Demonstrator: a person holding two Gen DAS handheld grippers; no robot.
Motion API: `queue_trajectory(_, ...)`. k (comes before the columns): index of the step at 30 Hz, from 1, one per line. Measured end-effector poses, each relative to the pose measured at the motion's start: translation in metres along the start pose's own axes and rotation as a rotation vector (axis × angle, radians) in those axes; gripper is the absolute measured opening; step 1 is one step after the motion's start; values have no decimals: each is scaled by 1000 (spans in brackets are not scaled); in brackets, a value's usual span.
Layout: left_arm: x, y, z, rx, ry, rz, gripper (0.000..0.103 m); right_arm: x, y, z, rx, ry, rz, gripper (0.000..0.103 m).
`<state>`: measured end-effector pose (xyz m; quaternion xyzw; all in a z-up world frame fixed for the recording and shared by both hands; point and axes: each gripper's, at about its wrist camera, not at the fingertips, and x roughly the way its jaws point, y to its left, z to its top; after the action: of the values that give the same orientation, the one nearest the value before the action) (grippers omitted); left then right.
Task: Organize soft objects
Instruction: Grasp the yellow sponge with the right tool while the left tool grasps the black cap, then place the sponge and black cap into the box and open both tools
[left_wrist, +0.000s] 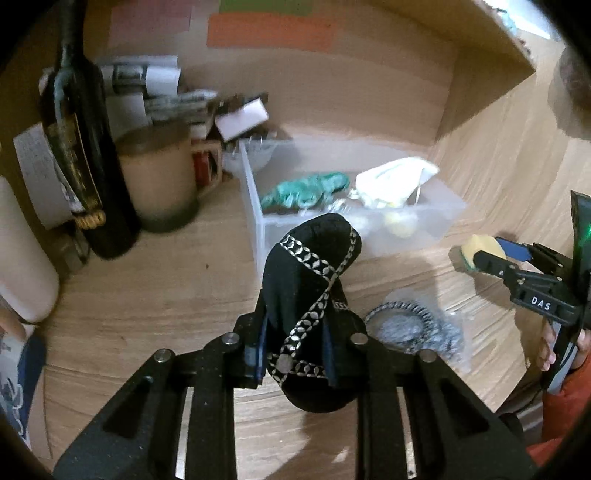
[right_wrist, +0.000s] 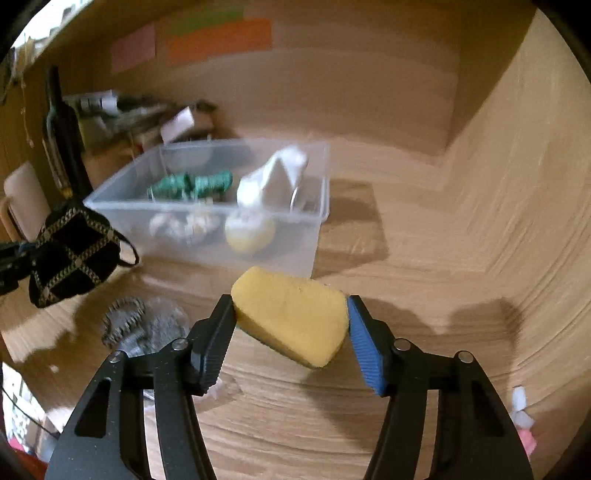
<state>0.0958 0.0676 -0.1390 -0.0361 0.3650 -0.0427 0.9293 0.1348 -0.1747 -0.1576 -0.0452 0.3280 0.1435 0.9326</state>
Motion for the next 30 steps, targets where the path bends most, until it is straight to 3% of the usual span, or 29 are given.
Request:
queue_trajectory(6,-27,-11,17,36,-95,-7,23,-35,3,16,-27,-109,-26,57)
queue_trajectory(14,-47,-14,49,37,-220,-9,23,-60,8,49,-44,-232,6,57)
queue_trajectory(21,-32,-15,78,41,-229,9,23,-55,21,75,-57,-286,63,57)
queue_trajectory(30,19,-15,97,41,-139,9,23,-7,43,97,-98,-234,117,57)
